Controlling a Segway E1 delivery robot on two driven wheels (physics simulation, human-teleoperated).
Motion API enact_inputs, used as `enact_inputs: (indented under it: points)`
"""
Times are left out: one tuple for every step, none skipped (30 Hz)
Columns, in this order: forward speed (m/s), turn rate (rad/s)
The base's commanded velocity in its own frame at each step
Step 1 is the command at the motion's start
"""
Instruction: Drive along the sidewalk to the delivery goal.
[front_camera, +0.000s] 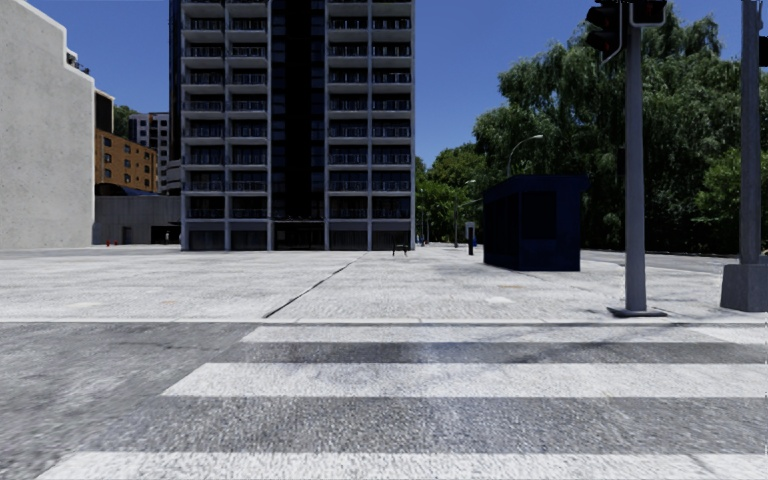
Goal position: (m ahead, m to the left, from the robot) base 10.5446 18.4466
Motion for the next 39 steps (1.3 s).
enact_inputs:
  points:
    - [2.0,0.0]
    - [2.0,0.0]
    - [2.0,0.0]
    - [2.0,0.0]
    - [2.0,0.0]
    - [2.0,0.0]
    - [2.0,0.0]
    - [2.0,0.0]
    - [2.0,0.0]
    - [2.0,0.0]
    - [2.0,0.0]
    - [2.0,0.0]
    - [2.0,0.0]
    - [2.0,0.0]
    - [2.0,0.0]
    - [2.0,0.0]
    - [2.0,0.0]
    - [2.0,0.0]
    - [2.0,0.0]
    - [2.0,0.0]
    - [1.89,0.0]
    - [1.89,0.0]
    - [1.71,0.07]
    - [1.6,0.11]
    - [1.57,0.14]
    - [1.56,0.17]
    - [1.56,0.2]
    - [1.56,0.22]
    - [1.56,0.22]
    - [1.56,0.22]
    - [1.56,0.22]
    - [1.55,0.22]
    - [1.55,0.24]
    - [1.55,0.27]
    - [1.55,0.28]
    - [1.55,0.28]
    - [1.55,0.28]
    - [1.55,0.31]
    - [1.54,0.34]
